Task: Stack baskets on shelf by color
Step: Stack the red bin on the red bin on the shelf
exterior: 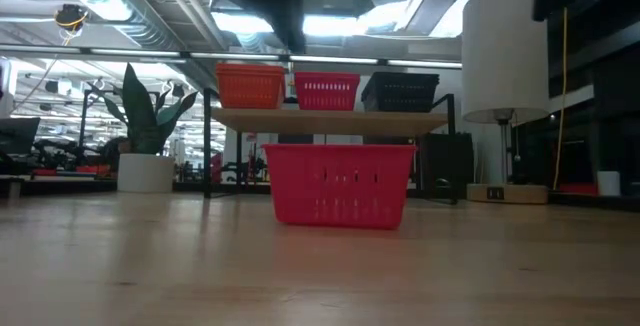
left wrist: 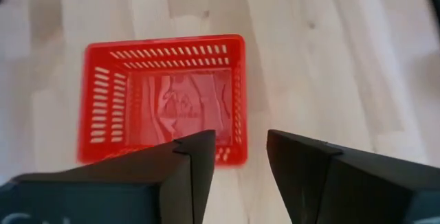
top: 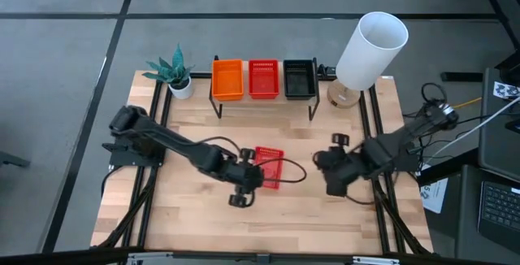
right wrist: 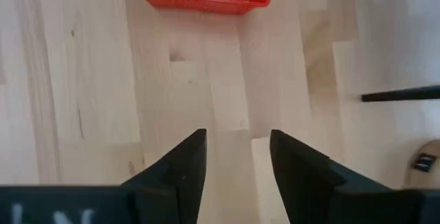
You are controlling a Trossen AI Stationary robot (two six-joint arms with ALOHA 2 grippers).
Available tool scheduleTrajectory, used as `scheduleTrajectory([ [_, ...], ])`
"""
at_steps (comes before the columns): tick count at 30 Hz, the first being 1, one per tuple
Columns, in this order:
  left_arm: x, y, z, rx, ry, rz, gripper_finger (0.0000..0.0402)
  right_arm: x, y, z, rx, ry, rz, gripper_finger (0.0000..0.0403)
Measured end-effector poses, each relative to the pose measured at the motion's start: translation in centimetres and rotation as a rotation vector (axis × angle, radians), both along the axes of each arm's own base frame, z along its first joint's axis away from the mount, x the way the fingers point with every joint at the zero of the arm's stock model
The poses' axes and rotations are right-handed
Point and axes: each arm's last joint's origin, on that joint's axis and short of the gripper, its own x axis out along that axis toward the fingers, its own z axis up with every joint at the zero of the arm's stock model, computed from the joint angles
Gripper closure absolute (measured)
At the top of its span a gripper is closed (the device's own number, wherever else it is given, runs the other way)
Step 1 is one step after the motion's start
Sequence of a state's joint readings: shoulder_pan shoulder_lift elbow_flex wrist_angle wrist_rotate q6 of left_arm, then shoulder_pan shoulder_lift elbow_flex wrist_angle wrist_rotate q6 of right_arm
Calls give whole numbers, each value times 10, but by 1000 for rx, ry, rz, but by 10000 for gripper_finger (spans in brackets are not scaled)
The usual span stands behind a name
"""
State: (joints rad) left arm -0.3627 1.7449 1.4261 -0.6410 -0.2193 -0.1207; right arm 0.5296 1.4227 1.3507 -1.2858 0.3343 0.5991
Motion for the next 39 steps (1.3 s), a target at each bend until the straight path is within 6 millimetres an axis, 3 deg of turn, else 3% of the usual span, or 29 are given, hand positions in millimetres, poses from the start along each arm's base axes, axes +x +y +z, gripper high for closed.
scheduleTrajectory([
  [6,31,4,-44,14,20,20,254,-34,-1,-22,34,-77,-37,242],
  [10,41,1,-67,22,51,22,234,-50,-5,-40,40,-58,-82,242],
  [20,50,3,-103,24,125,76,222,-61,-8,-68,40,-33,-167,242],
  [24,52,4,-118,42,161,78,255,-60,-7,-73,60,-48,-193,242],
  [28,50,2,-118,42,164,75,350,-59,-6,-73,72,-62,-191,242],
  [30,48,0,-109,34,151,68,387,-59,-6,-73,69,-68,-191,242],
  [33,46,-6,-82,21,129,58,398,-58,-7,-73,52,-86,-193,242],
  [39,30,-17,12,50,67,51,401,-57,-7,-72,45,-100,-194,242],
])
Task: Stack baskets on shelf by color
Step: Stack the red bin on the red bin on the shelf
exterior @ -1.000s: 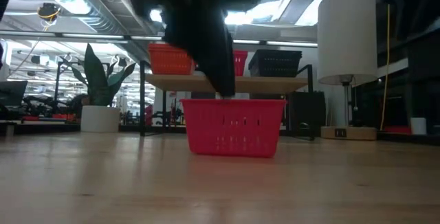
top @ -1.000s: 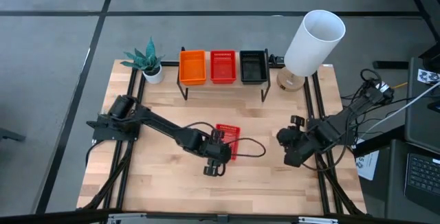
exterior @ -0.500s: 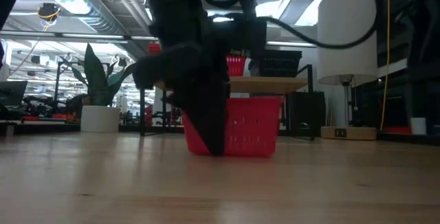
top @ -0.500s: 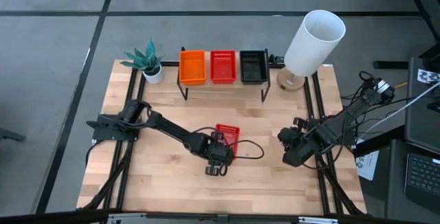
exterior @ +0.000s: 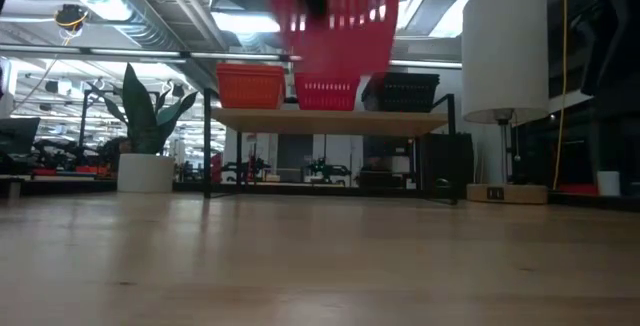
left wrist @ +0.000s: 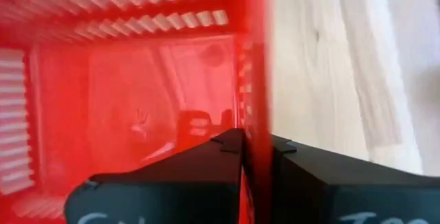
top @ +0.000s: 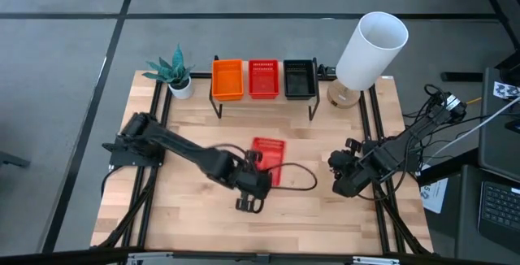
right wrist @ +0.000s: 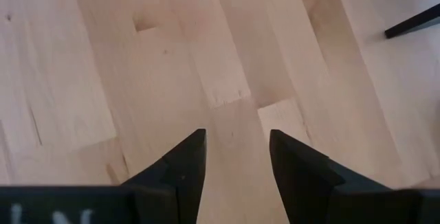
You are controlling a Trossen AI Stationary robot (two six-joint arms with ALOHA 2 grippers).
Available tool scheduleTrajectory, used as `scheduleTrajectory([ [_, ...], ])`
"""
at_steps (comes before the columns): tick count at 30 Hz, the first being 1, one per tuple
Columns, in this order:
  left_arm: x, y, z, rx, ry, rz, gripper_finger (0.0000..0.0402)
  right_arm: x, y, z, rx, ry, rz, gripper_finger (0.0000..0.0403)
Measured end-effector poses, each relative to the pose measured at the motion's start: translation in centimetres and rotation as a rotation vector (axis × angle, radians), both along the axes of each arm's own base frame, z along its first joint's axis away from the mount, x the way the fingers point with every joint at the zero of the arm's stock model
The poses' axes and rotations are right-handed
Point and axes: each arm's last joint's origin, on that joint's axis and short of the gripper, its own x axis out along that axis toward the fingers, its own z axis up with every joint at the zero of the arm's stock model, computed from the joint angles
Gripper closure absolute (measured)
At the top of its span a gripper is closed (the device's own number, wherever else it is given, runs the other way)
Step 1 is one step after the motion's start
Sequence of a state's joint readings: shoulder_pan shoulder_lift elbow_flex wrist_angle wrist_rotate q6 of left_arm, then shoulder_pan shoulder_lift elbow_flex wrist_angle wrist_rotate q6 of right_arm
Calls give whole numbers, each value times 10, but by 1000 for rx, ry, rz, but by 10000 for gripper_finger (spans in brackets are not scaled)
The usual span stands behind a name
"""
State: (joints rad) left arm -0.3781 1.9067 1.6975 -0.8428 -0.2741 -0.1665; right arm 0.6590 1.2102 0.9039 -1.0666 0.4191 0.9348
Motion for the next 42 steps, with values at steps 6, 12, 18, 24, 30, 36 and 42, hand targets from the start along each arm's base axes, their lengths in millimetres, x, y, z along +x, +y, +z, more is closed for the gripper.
scheduleTrajectory([
  [6,-16,29,92,164,-161,24,401,0,0,0,-5,-6,-1,242],
  [12,-19,93,150,277,-284,71,401,1,-1,0,-28,-21,-2,242],
  [18,-21,188,154,182,-230,136,401,1,-1,0,-40,-16,22,242],
  [24,-31,257,130,112,-146,241,401,1,-1,0,-48,-11,39,242],
  [30,-35,281,116,45,-126,234,401,1,-1,0,-50,-12,40,242],
  [36,-23,287,99,37,-92,173,401,1,-1,1,-66,-24,36,242],
  [42,-13,292,84,30,-55,196,401,1,-1,1,-66,-24,36,242],
])
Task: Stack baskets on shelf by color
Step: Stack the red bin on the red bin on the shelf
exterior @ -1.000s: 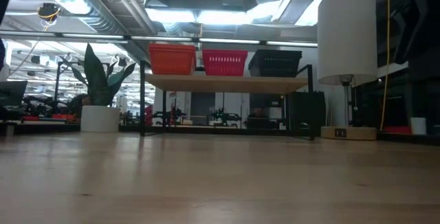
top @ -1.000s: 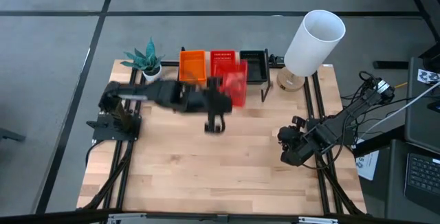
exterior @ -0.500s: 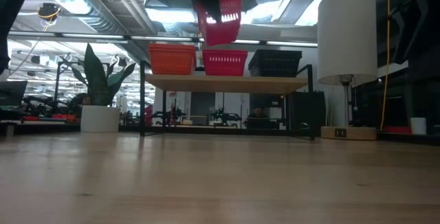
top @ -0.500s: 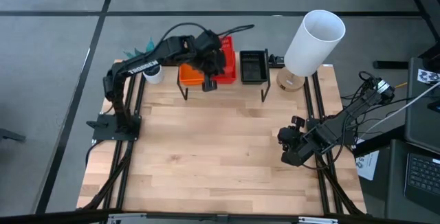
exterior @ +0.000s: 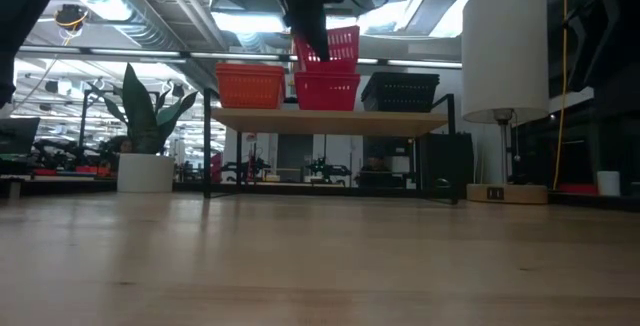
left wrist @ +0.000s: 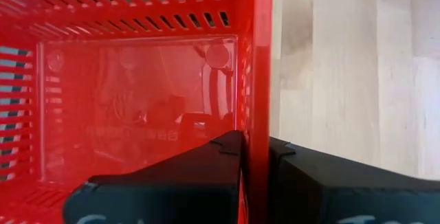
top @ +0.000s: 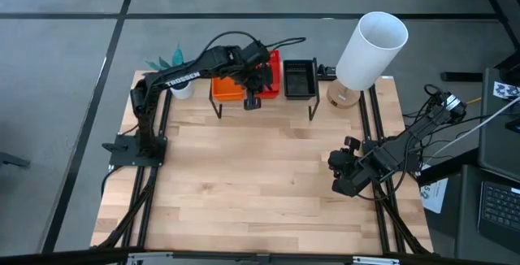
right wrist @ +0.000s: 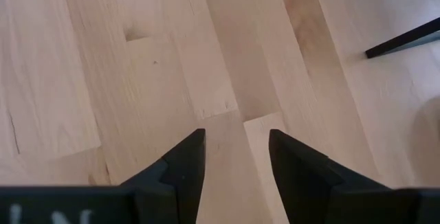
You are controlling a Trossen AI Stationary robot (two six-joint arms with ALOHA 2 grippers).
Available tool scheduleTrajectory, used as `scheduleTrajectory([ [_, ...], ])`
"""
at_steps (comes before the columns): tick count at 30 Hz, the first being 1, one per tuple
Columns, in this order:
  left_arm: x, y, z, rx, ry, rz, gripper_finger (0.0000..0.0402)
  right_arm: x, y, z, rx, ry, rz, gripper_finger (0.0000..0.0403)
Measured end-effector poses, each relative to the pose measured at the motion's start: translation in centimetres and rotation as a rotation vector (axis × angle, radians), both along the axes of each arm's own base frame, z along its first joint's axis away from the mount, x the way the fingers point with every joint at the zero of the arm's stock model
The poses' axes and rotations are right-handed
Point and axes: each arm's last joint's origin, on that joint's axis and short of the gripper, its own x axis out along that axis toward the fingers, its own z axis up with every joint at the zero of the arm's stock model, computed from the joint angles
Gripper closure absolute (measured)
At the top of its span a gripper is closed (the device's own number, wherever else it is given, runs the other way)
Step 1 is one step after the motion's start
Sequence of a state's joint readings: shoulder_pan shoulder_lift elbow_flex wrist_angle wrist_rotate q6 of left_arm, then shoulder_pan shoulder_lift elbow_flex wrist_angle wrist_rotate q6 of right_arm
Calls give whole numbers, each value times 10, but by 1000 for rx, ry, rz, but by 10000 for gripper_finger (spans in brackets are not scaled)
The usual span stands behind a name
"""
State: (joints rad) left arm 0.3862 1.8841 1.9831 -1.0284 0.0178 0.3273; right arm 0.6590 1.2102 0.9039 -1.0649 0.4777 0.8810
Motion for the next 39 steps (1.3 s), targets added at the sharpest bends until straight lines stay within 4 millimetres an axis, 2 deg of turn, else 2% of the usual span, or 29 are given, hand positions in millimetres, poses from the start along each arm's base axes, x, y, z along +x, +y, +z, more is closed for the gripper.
scheduleTrajectory([
  [15,0,0,-1,-12,1,30,401,0,0,0,0,0,0,242],
  [23,5,7,-14,-2,56,57,401,0,0,0,-2,1,1,242],
  [31,7,5,-14,17,52,62,401,0,0,0,-2,1,2,242],
  [34,6,5,-15,16,62,65,389,0,0,0,-2,1,3,242],
  [39,6,5,-14,17,63,74,340,0,0,0,-2,1,2,242],
])
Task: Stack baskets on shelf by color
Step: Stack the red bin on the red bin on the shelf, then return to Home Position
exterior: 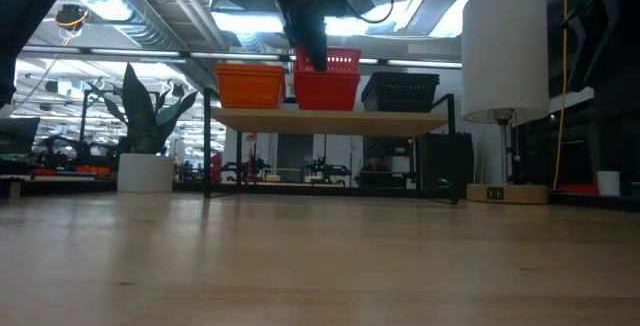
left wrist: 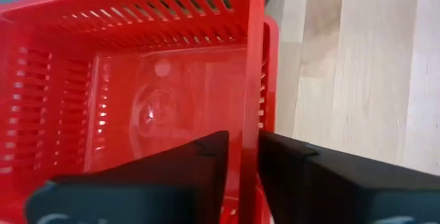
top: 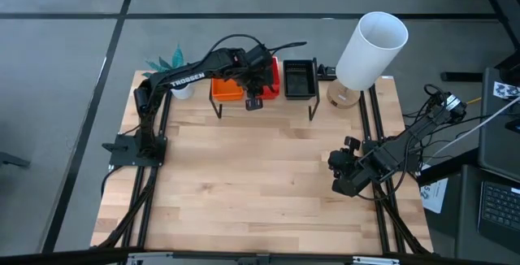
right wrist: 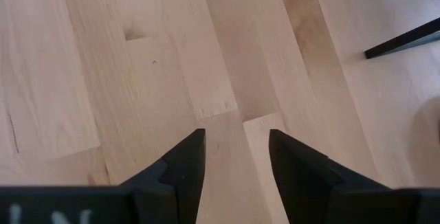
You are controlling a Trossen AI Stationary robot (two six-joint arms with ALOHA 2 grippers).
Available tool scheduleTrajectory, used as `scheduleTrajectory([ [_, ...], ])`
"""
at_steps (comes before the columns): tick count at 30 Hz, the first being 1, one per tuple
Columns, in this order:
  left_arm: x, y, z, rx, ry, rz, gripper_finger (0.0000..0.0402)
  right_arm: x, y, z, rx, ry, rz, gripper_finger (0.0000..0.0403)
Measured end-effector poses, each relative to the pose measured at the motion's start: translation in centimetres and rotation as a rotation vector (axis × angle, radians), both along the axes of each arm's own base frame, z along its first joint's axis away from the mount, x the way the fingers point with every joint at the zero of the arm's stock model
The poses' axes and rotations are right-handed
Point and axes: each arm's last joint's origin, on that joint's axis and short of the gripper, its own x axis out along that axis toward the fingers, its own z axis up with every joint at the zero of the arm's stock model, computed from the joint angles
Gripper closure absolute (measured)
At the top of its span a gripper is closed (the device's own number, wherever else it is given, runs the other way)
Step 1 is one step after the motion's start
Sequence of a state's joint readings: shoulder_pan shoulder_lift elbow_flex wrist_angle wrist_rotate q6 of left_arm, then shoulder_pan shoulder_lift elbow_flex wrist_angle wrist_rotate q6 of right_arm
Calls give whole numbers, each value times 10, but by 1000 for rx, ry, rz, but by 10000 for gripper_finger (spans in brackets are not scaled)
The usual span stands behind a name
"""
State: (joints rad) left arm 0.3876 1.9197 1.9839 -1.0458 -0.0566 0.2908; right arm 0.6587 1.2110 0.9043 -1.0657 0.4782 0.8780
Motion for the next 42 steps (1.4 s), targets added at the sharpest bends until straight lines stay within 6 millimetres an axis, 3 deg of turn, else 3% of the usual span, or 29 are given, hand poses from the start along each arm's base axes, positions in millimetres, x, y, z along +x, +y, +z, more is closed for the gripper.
scheduleTrajectory([
  [6,-2,-4,5,11,-8,-2,299,0,0,0,0,1,0,242],
  [14,-4,-23,44,52,-96,-38,295,0,0,0,7,4,1,242],
  [21,-9,-38,68,31,-144,35,297,0,0,0,18,14,6,242],
  [25,-27,-59,96,-8,-141,46,298,0,1,0,35,18,-5,242],
  [32,-73,-91,105,-46,26,87,299,6,5,0,69,-75,-25,242],
  [36,-95,-107,103,-106,40,-15,299,15,9,-3,4,-179,114,242],
  [38,-110,-116,97,-181,65,-91,299,19,11,-6,41,-239,182,242],
  [42,-137,-130,74,-208,-27,-74,296,28,10,-14,174,-412,341,242],
])
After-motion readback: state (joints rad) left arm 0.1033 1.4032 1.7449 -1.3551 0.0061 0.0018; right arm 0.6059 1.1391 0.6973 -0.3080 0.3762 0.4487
